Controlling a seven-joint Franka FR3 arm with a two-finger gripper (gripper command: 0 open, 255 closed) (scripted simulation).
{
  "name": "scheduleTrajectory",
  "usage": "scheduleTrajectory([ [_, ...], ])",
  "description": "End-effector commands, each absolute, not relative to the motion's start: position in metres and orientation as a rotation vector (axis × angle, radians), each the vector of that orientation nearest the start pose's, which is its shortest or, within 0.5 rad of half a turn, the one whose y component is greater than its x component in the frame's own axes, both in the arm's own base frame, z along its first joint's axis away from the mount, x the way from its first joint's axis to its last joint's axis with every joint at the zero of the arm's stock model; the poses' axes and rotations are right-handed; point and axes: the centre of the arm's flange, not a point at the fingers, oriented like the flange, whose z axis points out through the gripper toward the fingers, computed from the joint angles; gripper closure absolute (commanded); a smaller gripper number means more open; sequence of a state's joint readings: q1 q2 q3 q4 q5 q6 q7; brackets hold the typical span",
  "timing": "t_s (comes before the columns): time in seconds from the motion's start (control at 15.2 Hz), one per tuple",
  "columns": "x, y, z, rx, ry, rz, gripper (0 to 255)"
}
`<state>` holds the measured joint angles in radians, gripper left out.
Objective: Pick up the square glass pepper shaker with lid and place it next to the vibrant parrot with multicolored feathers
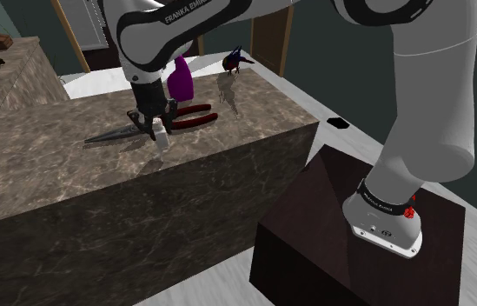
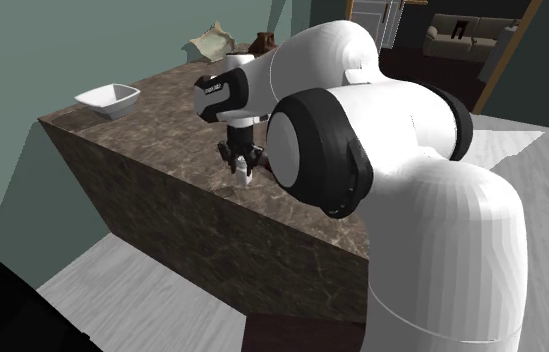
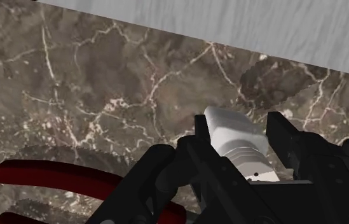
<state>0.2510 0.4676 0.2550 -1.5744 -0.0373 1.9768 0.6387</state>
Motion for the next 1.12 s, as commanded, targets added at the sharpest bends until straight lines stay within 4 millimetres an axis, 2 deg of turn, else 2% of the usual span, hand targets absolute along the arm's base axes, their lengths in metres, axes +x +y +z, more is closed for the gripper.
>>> scheduleTrajectory([
  [0.0,0.603,0.306,0.383,-3.09,0.218,0.134,255],
  [1.06,0.603,0.306,0.468,-3.09,0.218,0.134,255],
])
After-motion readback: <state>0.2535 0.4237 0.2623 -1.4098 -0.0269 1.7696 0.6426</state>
